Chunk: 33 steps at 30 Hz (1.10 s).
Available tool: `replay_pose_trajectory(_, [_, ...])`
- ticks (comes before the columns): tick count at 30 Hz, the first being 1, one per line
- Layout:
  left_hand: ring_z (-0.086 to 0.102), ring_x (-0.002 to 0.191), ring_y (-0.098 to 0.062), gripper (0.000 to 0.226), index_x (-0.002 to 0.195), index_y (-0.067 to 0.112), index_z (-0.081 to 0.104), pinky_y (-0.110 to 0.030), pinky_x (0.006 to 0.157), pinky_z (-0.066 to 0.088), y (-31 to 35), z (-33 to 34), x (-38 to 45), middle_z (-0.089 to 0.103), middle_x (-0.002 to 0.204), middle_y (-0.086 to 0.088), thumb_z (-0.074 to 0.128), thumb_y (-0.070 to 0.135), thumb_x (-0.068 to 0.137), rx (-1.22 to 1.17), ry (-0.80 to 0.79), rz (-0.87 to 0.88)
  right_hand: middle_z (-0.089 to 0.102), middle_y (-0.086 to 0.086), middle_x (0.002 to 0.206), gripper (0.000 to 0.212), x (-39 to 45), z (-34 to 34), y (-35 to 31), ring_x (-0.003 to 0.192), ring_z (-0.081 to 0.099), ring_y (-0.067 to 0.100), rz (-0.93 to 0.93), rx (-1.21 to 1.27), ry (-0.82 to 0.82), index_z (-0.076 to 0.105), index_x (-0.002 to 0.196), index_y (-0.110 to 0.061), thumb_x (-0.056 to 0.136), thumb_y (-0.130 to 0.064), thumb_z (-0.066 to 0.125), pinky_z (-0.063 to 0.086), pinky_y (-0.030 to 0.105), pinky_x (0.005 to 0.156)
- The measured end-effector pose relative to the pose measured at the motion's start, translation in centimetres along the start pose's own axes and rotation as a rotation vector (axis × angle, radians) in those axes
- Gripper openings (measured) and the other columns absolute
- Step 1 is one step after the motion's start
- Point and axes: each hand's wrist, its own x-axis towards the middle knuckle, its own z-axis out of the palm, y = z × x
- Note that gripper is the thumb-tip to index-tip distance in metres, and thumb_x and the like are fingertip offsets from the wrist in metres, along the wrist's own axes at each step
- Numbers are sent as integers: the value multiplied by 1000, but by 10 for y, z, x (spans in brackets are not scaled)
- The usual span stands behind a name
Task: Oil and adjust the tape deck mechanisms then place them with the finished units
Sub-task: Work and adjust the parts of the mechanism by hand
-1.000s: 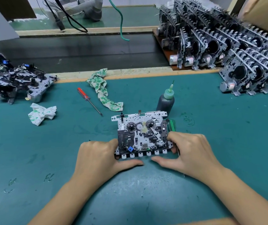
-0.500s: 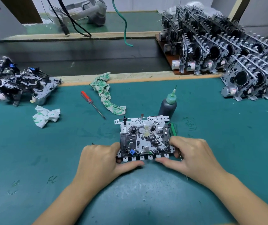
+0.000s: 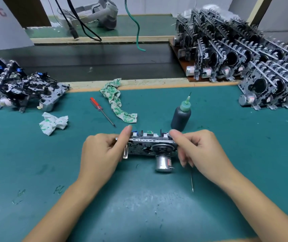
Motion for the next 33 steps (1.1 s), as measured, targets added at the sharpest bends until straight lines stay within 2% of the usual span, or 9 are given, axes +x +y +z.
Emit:
replay_pose_trajectory(5, [26,47,-14,76,42,3,29,-45,49,30,-3,7,-3,28,43,-22,36,68,80,-8,67,-38,50,15,41,66,2,5,5,38,39,13,48,86,-5,47,38,-9,78,-62,52,35,18,48])
replay_pose_trajectory(11, [22,44,-11,55,46,23,24,-26,46,18,-7,5,-4,25,44,-4,36,58,87,97,141,82,34,12,39,69,0,12,8,40,30,13,-8,80,72,35,43,-5,79,-63,42,27,23,47])
replay_pose_trajectory(14, [36,51,-9,39,59,29,43,-25,48,25,-9,3,-3,34,44,7,35,54,89,186,198,155,36,11,40,72,-1,9,12,41,32,10,-14,78,123,39,47,-1,79,-65,32,26,22,48])
replay_pose_trajectory(16, [40,60,-8,42,75,19,59,-30,53,32,-9,3,-3,47,58,12,36,50,91,202,224,191,40,12,42,71,-1,4,13,42,36,11,-15,86,165,42,50,-1,79,-64,32,29,26,48])
replay_pose_trajectory(20, [50,79,-16,32,99,15,68,-26,68,40,-6,4,-2,58,83,7,44,36,95,153,192,321,38,3,40,64,1,0,9,40,35,11,15,167,121,43,50,-2,73,-62,47,30,20,44])
replay_pose_trajectory(23, [49,85,-16,28,100,18,70,-15,81,35,-4,8,-2,57,90,3,44,26,96,134,190,398,33,0,37,60,2,5,6,39,30,15,76,256,17,34,38,-15,70,-60,56,30,19,45])
replay_pose_trajectory(26, [50,87,-17,22,100,26,65,-15,83,34,-3,8,-3,56,91,4,44,24,96,82,170,389,31,2,37,59,2,9,5,41,27,17,85,291,27,30,37,-19,71,-60,55,27,26,48])
replay_pose_trajectory(30, [50,90,-17,26,98,20,69,-16,85,35,-4,8,-4,56,93,3,43,23,96,90,171,389,33,1,49,52,-3,11,9,48,29,11,-11,226,147,36,50,-15,69,-57,58,25,23,49])
replay_pose_trajectory(33, [48,96,-14,28,100,14,71,-17,89,34,0,7,-4,57,99,1,45,23,95,112,168,412,51,-15,74,34,-3,11,7,62,45,3,-78,159,126,54,82,-30,61,-51,70,37,17,56])
